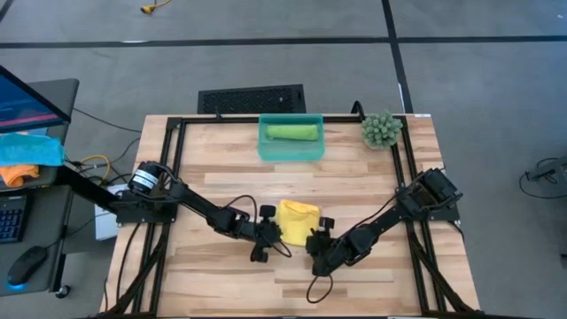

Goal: Roll microfiber towels into tight, uniform cylinder then place into a basket
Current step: Roll the yellow towel

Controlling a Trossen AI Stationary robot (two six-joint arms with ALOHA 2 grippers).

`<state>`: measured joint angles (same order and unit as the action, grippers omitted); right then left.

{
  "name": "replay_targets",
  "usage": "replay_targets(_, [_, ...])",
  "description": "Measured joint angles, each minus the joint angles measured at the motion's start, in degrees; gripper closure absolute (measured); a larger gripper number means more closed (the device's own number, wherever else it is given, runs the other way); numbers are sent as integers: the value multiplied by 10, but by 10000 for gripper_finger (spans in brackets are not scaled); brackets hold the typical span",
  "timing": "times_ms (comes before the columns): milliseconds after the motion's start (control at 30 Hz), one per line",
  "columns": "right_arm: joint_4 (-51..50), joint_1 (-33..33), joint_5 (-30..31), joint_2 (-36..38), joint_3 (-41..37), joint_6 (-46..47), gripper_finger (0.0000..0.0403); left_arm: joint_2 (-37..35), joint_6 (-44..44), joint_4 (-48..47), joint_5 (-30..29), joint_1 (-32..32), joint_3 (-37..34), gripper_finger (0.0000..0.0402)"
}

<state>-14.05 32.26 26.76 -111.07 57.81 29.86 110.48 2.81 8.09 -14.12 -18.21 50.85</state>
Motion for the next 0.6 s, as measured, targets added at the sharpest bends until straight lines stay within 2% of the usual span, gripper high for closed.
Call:
replay_targets(167, [-12,2,-34,2,24,-25,347,-10,15,-9,58,2,-1,371])
replay_targets(300, [-4,1,-78,1,42,-34,389,-39,39,-58,90,0,-1,390])
replay_targets(500, [11,-5,-92,1,52,-29,369,-87,111,-116,146,1,-2,391])
replay_targets(600, [32,-10,-123,1,52,-17,369,-96,156,-122,184,-1,-2,385])
